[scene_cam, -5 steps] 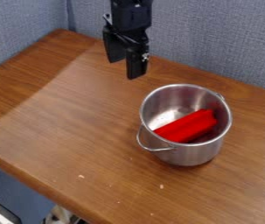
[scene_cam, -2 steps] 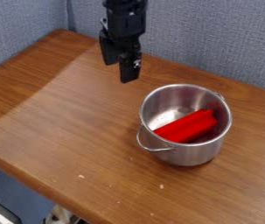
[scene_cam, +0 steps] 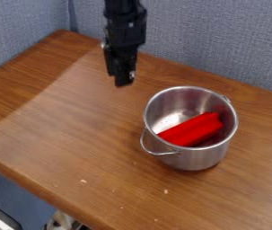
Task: Put the red object in the metal pot
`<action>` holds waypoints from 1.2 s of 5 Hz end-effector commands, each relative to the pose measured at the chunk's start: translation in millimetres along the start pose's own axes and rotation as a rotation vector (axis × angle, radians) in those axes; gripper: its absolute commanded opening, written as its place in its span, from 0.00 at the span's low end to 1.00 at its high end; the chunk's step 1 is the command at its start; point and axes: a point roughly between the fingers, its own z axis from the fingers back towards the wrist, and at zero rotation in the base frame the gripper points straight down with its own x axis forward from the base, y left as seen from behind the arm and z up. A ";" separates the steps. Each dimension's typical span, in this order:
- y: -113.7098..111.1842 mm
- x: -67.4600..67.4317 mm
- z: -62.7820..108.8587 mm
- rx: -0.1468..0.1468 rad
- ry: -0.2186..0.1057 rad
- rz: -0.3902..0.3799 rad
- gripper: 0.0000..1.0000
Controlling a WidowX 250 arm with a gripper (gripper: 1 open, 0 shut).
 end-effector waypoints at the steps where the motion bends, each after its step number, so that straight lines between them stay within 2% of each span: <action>1: 0.5 9.9 22.2 0.067 -0.028 0.062 0.00; 2: 5.2 8.6 20.6 0.079 -0.004 0.142 0.00; 3: 6.4 11.7 18.4 0.080 -0.011 0.316 0.00; 4: 10.2 12.6 22.6 0.084 -0.016 0.364 0.00; 5: 14.8 12.9 26.1 0.081 -0.019 0.380 0.00; 6: 14.4 12.9 26.2 0.078 -0.030 0.363 0.00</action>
